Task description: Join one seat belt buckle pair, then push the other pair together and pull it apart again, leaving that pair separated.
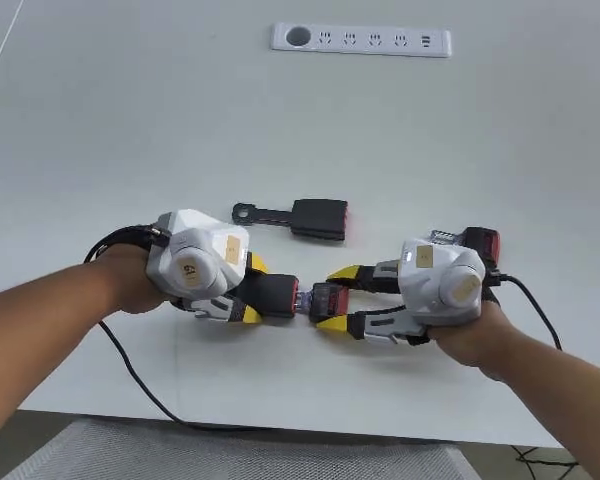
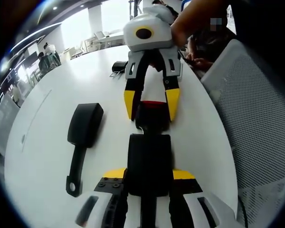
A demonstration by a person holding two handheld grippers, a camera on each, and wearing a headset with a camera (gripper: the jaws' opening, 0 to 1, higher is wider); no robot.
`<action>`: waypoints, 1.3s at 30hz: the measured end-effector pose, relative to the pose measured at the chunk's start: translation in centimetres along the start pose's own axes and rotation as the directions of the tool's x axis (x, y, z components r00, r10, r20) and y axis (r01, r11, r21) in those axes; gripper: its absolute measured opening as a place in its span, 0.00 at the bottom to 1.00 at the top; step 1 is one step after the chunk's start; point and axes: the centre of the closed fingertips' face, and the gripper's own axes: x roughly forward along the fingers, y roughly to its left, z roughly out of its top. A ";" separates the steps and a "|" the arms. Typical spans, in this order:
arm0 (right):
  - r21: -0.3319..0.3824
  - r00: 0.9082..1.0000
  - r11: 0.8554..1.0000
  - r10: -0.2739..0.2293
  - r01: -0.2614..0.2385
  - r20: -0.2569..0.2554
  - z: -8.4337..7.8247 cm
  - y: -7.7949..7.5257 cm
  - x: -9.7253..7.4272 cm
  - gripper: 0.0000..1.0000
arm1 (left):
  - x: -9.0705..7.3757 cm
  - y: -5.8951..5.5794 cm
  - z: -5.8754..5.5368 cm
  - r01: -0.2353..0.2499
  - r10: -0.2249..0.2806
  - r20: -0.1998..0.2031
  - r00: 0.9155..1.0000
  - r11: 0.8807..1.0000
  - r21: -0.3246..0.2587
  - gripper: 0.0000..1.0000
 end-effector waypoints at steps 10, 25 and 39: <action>-0.001 1.000 1.000 -0.014 0.014 -0.022 0.9 -0.2 1.2 0.35 | 0.0 0.1 -0.2 0.014 -0.013 -0.012 1.000 1.000 0.013 0.33; -0.006 0.999 1.000 -0.029 0.029 -0.044 0.8 -0.4 1.5 0.35 | 0.0 -0.1 -0.1 0.015 -0.015 -0.012 1.000 1.000 0.014 0.34; -0.048 0.996 0.998 -0.046 0.043 -0.071 0.4 -0.3 1.3 0.34 | 0.1 0.0 -0.1 0.016 -0.016 0.030 0.999 1.000 0.002 0.34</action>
